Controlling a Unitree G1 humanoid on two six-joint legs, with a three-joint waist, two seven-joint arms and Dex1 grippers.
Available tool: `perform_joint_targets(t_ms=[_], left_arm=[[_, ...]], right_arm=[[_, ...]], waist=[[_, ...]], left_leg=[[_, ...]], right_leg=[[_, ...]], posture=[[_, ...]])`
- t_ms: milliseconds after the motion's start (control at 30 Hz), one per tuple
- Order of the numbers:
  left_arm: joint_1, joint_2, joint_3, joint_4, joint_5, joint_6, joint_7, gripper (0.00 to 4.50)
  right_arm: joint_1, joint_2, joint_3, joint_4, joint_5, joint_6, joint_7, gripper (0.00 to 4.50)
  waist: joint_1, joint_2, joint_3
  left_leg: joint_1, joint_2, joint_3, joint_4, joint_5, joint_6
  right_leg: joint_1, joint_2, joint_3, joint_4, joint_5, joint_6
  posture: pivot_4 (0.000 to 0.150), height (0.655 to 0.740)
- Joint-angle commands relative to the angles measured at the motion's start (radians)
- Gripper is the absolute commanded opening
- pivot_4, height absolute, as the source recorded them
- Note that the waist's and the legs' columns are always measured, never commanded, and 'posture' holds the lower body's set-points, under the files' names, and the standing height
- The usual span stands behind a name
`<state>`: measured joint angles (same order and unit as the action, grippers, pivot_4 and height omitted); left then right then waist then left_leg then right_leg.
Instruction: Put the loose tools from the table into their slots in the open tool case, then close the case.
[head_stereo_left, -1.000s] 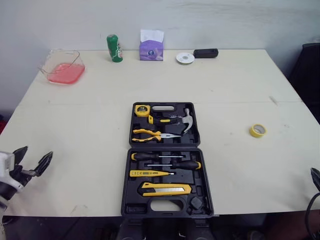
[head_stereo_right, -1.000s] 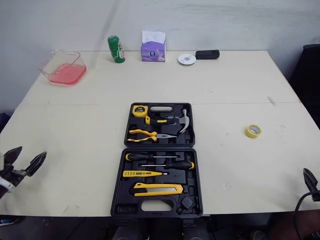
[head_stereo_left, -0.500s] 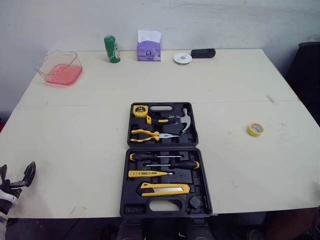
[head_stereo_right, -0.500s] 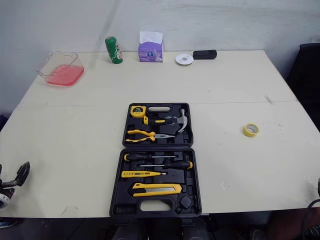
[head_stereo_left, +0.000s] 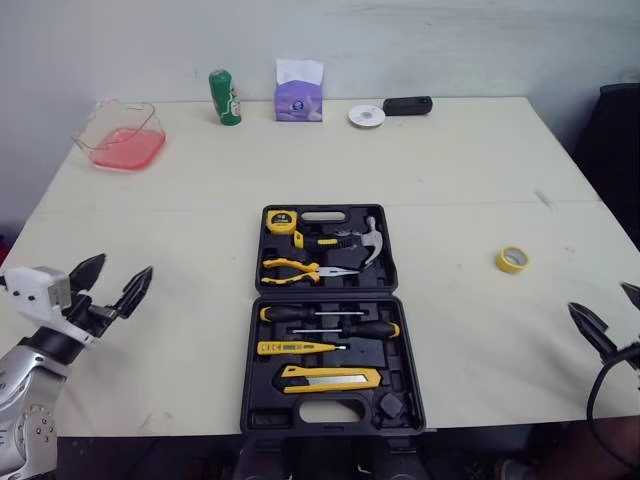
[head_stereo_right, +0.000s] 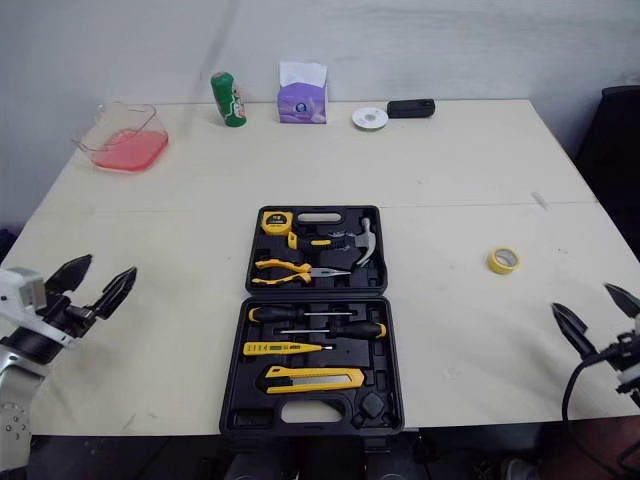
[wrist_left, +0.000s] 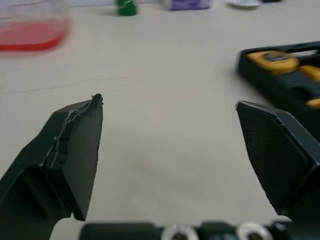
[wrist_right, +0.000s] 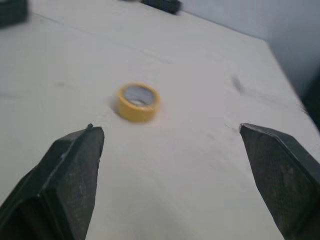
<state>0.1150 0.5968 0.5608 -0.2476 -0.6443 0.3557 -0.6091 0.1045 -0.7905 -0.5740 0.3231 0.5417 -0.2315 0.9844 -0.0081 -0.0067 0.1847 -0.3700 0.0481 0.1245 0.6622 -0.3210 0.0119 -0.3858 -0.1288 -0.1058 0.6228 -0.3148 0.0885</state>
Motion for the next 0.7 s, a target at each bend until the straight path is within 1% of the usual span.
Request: perform_joint_targets(t_ms=[33,200,267,400,467,567,633,700], left_arm=[[-0.014,0.045,-0.04,-0.099,-0.075,0.058,-0.074,4.47],[-0.069,0.107,-0.136,-0.174,-0.067,0.065,-0.162,4.47],[-0.109,0.124,-0.182,-0.2,-0.068,0.065,-0.194,4.47],[-0.201,0.127,-0.292,-0.249,-0.047,0.055,-0.229,4.47],[-0.254,0.135,-0.35,-0.255,0.018,0.007,-0.248,4.47],[-0.327,0.127,-0.396,-0.296,-0.051,0.088,-0.23,4.47],[-0.344,0.126,-0.41,-0.313,-0.089,0.129,-0.231,4.47],[-0.348,0.108,-0.428,-0.32,-0.128,0.146,-0.249,4.47]], right_arm=[[-0.007,-0.067,0.037,-0.161,0.016,0.121,0.027,4.5],[-0.08,-0.188,0.108,-0.235,-0.046,0.372,-0.049,4.5],[-0.135,-0.257,0.158,-0.241,-0.05,0.466,-0.008,4.5],[-0.221,-0.401,0.288,-0.204,-0.085,0.591,0.147,4.5],[-0.273,-0.451,0.337,-0.188,-0.105,0.627,0.197,4.5],[-0.354,-0.483,0.401,-0.176,-0.124,0.661,0.268,4.5],[-0.398,-0.491,0.443,-0.163,-0.144,0.679,0.303,4.5],[-0.484,-0.489,0.52,-0.126,-0.201,0.685,0.336,4.5]], waist=[[0.001,0.0,0.0],[0.007,0.0,0.0],[0.009,0.0,0.0],[0.008,0.0,0.0],[0.007,0.0,0.0],[0.007,-0.001,0.001],[0.004,-0.001,0.001],[0.0,-0.001,0.002]], left_leg=[[-0.001,0.0,0.0,0.0,0.001,-0.002],[-0.002,-0.001,0.001,0.0,0.002,-0.002],[-0.003,-0.002,0.002,0.0,0.003,-0.001],[-0.005,-0.002,0.002,0.0,0.003,0.0],[-0.005,-0.001,0.003,0.0,0.003,0.0],[-0.005,-0.001,0.005,0.001,0.003,0.0],[-0.005,-0.001,0.006,0.001,0.004,0.0],[-0.004,0.0,0.008,0.001,0.004,0.0]], right_leg=[[-0.001,0.0,0.0,0.0,0.0,0.0],[-0.002,0.0,0.001,0.0,0.0,0.0],[-0.003,-0.001,0.001,0.0,0.0,0.0],[-0.005,0.0,0.001,0.0,0.0,0.0],[-0.006,0.001,0.001,0.0,0.0,0.001],[-0.006,0.003,-0.001,0.0,0.001,0.001],[-0.007,0.003,0.0,0.0,0.001,0.001],[-0.007,0.004,0.0,0.0,0.001,0.002]], posture=[[0.15,0.74],[0.15,0.74],[0.15,0.74],[0.15,0.74],[0.15,0.74],[0.15,0.74],[0.15,0.74],[0.15,0.74]])
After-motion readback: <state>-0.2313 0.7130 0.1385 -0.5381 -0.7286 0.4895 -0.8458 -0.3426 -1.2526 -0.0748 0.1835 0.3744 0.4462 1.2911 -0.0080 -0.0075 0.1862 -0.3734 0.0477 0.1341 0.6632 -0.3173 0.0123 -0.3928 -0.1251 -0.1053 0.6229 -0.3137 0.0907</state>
